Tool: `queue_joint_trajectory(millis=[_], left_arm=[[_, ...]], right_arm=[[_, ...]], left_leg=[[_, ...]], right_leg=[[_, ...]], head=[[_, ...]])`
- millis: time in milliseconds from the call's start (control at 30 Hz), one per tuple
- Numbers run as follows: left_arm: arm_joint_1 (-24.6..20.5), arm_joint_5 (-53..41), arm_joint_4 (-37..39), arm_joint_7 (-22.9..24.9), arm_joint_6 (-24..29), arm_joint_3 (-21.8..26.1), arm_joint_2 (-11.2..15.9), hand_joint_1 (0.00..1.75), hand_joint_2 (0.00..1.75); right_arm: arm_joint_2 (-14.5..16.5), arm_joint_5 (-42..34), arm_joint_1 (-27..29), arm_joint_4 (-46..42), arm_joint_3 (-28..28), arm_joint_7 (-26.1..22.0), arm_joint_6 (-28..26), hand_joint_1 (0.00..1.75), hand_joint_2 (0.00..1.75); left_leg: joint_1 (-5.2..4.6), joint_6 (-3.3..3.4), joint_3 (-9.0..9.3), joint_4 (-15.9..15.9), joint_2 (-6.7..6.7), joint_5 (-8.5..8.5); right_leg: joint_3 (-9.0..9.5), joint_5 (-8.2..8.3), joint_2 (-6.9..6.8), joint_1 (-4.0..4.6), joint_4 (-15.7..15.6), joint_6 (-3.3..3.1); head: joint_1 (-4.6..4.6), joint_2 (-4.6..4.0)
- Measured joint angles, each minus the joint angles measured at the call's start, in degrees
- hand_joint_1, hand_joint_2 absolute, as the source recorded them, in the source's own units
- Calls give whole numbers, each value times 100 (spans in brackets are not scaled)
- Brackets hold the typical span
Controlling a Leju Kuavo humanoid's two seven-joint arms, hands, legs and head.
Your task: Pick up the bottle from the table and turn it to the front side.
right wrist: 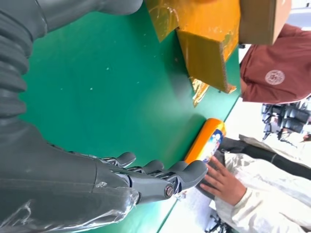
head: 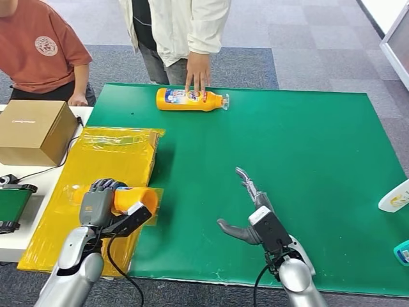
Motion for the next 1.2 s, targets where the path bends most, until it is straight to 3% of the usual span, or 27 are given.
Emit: queue_joint_trajectory(millis=[33,67,167,200,467,800,1067,1200], left_arm=[[-17,-28,58,3,-4,16,-5,175,175],[-24,-53,99,5,-10,28,-13,146,175],[-27,-140,172,39,-53,51,-40,15,175],[-30,-172,198,60,-62,58,-49,0,175],[1,-341,339,113,-2,125,-92,0,175],[72,-56,339,-243,-204,144,-104,0,175],[160,7,284,-239,21,146,-157,0,175],[139,733,278,-420,-264,239,-175,0,175]], right_arm=[[0,-11,5,-42,1,-8,15,0,175],[0,-19,12,-95,2,-20,27,0,175],[-2,-33,30,-298,17,-71,47,0,175],[-5,-40,36,-373,27,-83,50,0,175],[-80,-53,165,-876,113,-119,63,0,175],[-132,1,213,-997,140,-150,42,0,175],[-138,18,267,-1001,161,-152,33,0,175],[-140,22,302,-1004,188,-156,22,0,175]], left_leg=[[0,0,0,0,0,0],[0,0,0,0,0,0],[0,0,-1,0,0,0],[0,0,-1,0,0,-1],[0,0,-1,0,0,0],[0,0,0,0,0,1],[0,1,0,0,0,1],[-1,1,4,-1,-1,1]], right_leg=[[0,0,0,0,0,0],[-1,0,0,0,0,0],[-2,0,0,0,0,0],[-2,-1,0,0,0,0],[0,0,0,0,0,0],[2,0,-1,0,0,0],[3,0,-2,-1,0,1],[8,0,-4,-1,0,1]], head=[[-1,0],[-1,-1],[-1,0],[-1,1],[-1,-1],[0,0],[-1,0],[-1,0]])
